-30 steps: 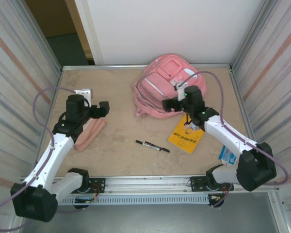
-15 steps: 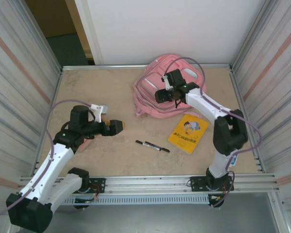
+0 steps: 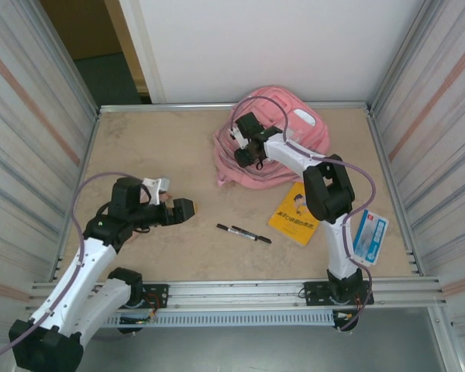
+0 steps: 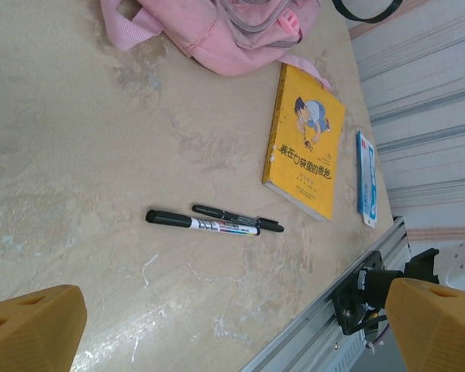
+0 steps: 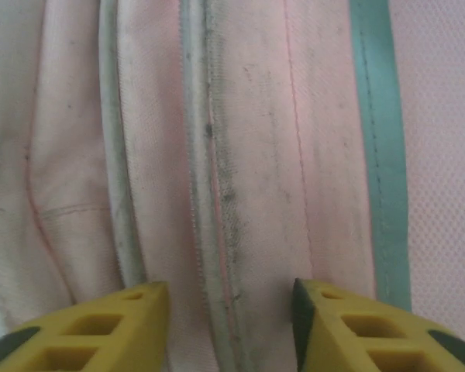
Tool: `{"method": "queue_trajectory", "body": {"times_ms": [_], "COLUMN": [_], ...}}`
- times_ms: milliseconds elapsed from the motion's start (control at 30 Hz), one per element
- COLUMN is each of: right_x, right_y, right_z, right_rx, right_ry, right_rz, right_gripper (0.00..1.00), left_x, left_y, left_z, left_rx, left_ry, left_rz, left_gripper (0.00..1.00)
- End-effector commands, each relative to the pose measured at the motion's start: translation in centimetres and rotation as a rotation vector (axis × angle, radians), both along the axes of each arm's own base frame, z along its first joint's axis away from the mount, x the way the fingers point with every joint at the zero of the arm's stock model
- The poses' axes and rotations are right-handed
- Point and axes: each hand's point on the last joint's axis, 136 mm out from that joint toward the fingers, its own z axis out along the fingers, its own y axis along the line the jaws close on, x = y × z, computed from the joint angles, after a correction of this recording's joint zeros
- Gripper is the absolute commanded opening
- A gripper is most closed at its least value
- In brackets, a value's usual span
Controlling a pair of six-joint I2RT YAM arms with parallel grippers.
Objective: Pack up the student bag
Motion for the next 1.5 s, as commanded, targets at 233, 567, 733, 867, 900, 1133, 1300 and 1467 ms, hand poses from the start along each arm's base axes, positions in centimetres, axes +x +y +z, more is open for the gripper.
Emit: {"method": "queue_trajectory", "body": {"times_ms": [233, 567, 733, 867, 900, 1133, 1300, 1467], "right_x": [-0.8, -5.8, -8.8, -9.6, -9.6, -5.2, -2.8, -6.2], "right_y": [2.4, 5.5, 6.4, 6.4, 6.4, 4.2, 0.6, -2.1], "right_z": [4.2, 10.5, 10.5, 9.9, 9.9, 9.5, 12.2, 13.7], "right_rx": [0.021, 0.080, 0.024, -0.013, -0.013, -0.035, 0.177, 0.567], "right_ry": [-0.159, -0.440, -0.532, -0.550, -0.551, -0.632, -0.508, -0.231], "right_rz": [0.357, 0.846, 1.067, 1.152, 1.153, 0.924, 0.445, 0.017], "right_gripper": [0.00, 0.00, 0.00, 0.00, 0.00, 0.28, 0.48, 0.55], "left_x": [-0.4, 1.1, 2.7, 3.9, 4.1, 6.8, 9.2, 11.5], "left_y": [1.4, 3.3, 2.3, 2.1, 2.0, 3.9, 4.4, 4.9], "left_z": [-1.0, -3.0, -3.4, -3.3, -3.3, -4.4, -4.6, -5.5], "left_rx": [0.066, 0.151, 0.099, 0.102, 0.082, 0.083, 0.139, 0.178], "left_ry": [0.058, 0.133, 0.151, 0.154, 0.162, 0.240, 0.245, 0.292], "left_rz": [0.079, 0.218, 0.236, 0.227, 0.223, 0.297, 0.317, 0.372], "left_gripper": [0.99, 0.99, 0.99, 0.99, 0.99, 0.99, 0.99, 0.97]}}
